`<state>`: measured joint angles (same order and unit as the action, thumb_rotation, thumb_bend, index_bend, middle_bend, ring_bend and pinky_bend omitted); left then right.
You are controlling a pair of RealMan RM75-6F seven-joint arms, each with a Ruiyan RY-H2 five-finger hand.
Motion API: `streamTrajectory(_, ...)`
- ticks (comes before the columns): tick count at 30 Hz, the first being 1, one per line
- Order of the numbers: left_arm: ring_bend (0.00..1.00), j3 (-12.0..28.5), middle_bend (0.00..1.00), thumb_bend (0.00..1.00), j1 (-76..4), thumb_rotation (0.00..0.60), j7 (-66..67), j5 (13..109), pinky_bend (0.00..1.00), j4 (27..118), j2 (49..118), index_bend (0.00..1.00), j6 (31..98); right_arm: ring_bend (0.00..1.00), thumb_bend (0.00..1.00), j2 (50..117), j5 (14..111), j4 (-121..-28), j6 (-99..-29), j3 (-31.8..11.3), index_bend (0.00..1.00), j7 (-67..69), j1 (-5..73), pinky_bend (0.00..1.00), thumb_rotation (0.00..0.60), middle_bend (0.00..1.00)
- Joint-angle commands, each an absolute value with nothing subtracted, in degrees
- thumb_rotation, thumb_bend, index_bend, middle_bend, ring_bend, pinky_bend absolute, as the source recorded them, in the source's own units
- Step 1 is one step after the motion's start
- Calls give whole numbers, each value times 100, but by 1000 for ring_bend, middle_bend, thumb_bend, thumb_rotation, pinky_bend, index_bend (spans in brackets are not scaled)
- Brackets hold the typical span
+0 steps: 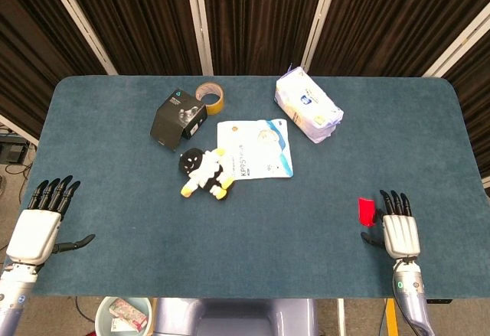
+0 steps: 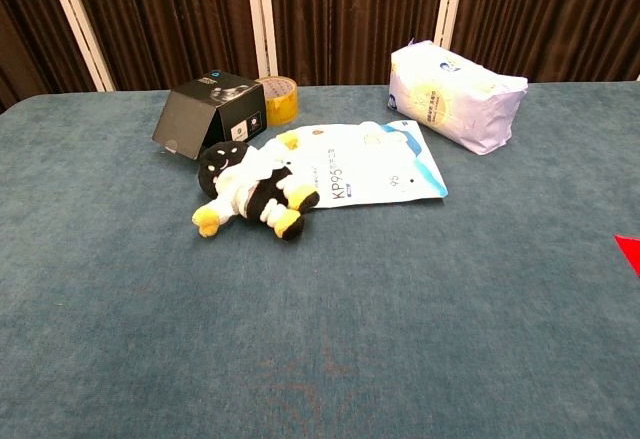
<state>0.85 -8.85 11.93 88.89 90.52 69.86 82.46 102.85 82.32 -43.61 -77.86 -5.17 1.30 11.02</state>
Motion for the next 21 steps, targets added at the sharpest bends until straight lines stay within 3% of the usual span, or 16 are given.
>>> streamTrajectory(1,0,91,0,12,-899,387,1213,8864,0,9047,7000,0,8213,0,142,10361,8260,-4225,-7759,-523,554,213,1154,0,600,89)
streamTrajectory(21,0,140,0,12,-937,391,1267,8719,0,9011,7036,0,8131,0,154,10574,8248,-3830,-7583,-593,553,308,1351,0,600,92)
